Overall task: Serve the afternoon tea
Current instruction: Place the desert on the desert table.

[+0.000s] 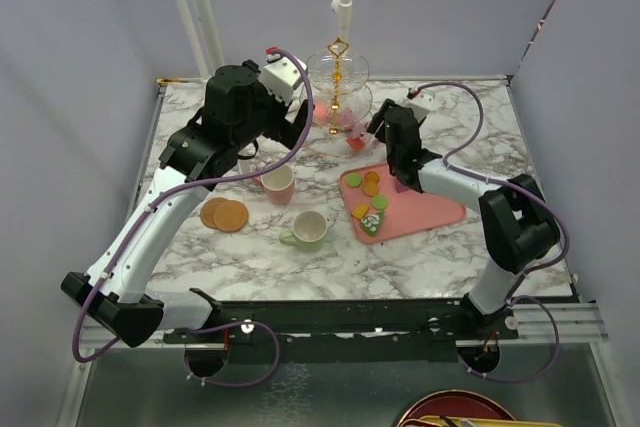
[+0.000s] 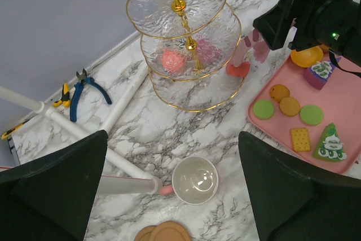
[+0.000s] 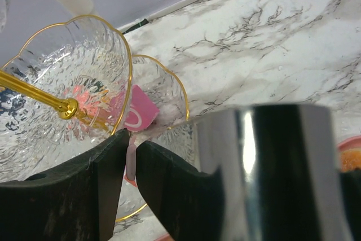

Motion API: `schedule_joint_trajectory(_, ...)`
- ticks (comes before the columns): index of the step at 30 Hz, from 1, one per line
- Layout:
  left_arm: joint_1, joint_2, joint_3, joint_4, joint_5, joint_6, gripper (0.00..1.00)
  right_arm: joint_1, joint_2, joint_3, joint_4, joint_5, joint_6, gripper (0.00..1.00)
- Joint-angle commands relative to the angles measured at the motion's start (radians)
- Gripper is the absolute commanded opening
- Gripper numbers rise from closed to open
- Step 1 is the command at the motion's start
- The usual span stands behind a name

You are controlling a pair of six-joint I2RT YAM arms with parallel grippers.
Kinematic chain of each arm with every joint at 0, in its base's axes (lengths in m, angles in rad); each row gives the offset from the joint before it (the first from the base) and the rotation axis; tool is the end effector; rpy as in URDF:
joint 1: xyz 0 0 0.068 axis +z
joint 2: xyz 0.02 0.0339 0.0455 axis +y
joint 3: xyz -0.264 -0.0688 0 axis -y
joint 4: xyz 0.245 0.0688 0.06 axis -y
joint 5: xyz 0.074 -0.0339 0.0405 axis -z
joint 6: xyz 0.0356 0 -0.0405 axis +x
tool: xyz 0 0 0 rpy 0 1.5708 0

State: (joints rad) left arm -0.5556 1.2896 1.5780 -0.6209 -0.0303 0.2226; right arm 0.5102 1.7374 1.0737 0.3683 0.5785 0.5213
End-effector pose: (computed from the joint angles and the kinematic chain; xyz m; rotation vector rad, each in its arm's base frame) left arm 0.2284 -0.1405 0.4586 0.7047 1.7731 -0.1968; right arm 0.3525 0.1750 0.2400 0.4020 1.7762 0.1895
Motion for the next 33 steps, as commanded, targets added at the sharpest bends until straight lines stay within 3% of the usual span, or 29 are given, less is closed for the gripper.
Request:
schedule_joint_trajectory(1, 0.005, -0.016, 0.005, 0.004, 0.001, -0.002, 0.99, 0.000, -0.039, -0.020, 0.028, -0.049, -0.029, 0.63)
schedule_joint_trajectory(7, 0.005, -0.010, 0.010, 0.005, 0.003, -0.005, 0.99, -0.001, -0.059, -0.013, 0.063, -0.131, -0.018, 0.63)
schedule_joint_trajectory(21, 0.005, -0.002, 0.015, 0.004, 0.006, -0.005, 0.99, -0.001, -0.142, -0.036, 0.052, -0.151, -0.020, 0.62)
schedule_joint_trajectory(33, 0.005, 0.003, 0.012, 0.004, 0.021, -0.008, 0.99, -0.001, -0.423, -0.270, -0.127, 0.022, -0.053, 0.62)
